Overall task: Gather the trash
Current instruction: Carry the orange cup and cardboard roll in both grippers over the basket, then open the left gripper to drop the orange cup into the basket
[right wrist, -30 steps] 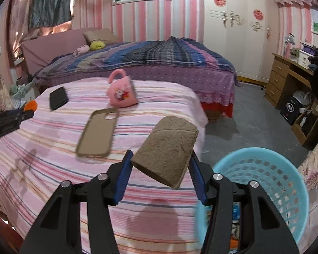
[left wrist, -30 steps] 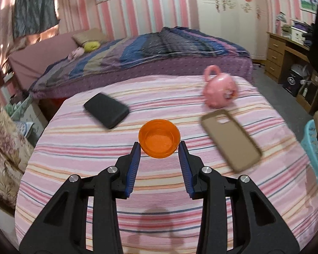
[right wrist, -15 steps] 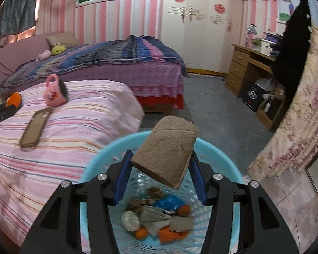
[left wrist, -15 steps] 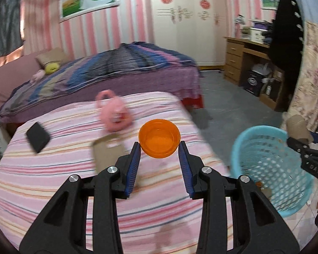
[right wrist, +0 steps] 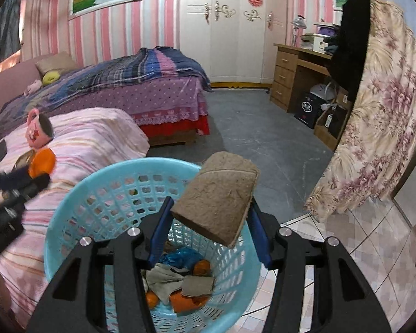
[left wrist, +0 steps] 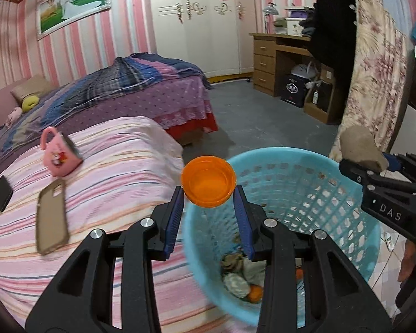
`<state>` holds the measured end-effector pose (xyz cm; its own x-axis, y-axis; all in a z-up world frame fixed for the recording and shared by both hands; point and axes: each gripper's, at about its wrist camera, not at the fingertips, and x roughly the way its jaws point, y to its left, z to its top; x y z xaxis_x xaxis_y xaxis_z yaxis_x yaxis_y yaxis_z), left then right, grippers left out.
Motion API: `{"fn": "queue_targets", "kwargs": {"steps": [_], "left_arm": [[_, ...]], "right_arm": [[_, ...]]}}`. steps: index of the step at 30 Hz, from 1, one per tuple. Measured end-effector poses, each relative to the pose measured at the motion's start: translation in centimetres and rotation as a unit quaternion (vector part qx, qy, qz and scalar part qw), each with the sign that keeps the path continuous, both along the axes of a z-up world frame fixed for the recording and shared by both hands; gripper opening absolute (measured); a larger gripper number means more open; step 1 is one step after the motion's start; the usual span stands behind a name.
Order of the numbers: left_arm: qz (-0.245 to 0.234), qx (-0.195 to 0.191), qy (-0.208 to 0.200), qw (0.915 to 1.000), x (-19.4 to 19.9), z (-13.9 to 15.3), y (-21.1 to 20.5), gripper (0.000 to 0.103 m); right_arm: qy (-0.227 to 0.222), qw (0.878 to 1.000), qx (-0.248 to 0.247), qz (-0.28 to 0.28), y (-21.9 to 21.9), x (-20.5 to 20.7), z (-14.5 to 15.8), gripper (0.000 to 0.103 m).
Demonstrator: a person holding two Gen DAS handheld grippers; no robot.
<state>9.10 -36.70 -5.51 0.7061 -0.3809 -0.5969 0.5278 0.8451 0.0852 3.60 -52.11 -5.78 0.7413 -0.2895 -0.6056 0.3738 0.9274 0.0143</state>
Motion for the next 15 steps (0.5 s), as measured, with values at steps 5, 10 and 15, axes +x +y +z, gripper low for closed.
{"fn": "queue_targets", "kwargs": {"steps": [5,10,15], "left_arm": [[-0.005,0.004,0.004,1.0000,0.2,-0.2,-1.1,0.047],[0.014,0.013,-0.024,0.9995,0.1,0.4,0.2,0.080],[0.040,0.010,-0.033,0.9986,0.6,1.1,2.3,0.092]], "right_arm": [[-0.005,1.000,0.010,-0.008,-0.9,-0.4,-0.3,0.052],[-0.006,1.000,0.010,-0.004,-0.9,-0.5,-0.4,0.052],[-0.007,1.000,0.004,0.001,-0.2,-0.3,-0.3,0.053]]}}
